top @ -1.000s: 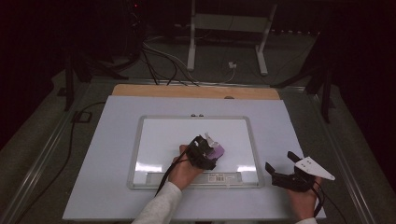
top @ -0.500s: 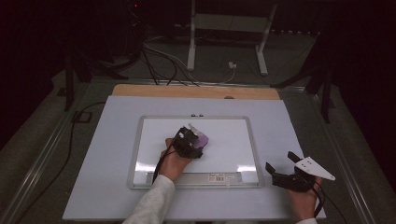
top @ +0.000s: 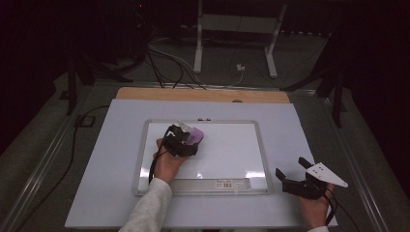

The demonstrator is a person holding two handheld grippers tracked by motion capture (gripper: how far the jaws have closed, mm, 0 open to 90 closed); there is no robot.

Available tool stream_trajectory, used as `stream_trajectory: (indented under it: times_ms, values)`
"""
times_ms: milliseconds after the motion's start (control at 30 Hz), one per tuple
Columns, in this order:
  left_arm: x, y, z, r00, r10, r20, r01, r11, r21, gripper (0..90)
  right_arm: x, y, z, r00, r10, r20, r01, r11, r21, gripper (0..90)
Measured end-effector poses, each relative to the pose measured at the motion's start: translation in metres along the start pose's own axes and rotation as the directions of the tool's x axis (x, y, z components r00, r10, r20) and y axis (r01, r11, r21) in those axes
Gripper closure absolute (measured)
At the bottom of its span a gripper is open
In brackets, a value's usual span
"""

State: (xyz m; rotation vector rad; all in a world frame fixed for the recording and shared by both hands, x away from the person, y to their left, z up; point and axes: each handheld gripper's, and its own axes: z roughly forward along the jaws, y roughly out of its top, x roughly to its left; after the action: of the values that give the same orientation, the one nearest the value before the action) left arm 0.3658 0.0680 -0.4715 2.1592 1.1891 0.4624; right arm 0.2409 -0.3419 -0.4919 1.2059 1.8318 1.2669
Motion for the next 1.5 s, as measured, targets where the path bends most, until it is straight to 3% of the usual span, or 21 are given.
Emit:
stream_trajectory:
  times_ms: [400,867,1167,1500]
  values:
    - [0.023,-0.003,-0.012,0.9981,-0.059,-0.014,0.059,0.9978,-0.029,41.9,0.000,0.000,0.001,1.0000,-0.002,0.000,0.002,1.000,0.003,0.8]
    - [0.052,-0.014,-0.017,0.9915,-0.116,-0.060,0.114,0.9930,-0.030,41.8,0.000,0.000,0.000,1.0000,-0.001,-0.001,0.001,1.000,0.004,0.8]
    - [0.069,-0.026,-0.013,0.9820,-0.152,-0.112,0.152,0.9883,-0.012,41.8,0.000,-0.001,-0.001,1.0000,0.002,0.003,-0.002,1.000,0.005,0.8]
    - [0.087,-0.041,-0.010,0.9597,-0.214,-0.182,0.219,0.9758,0.004,41.8,0.001,-0.001,-0.001,1.0000,0.002,0.001,-0.002,1.000,0.007,0.8]
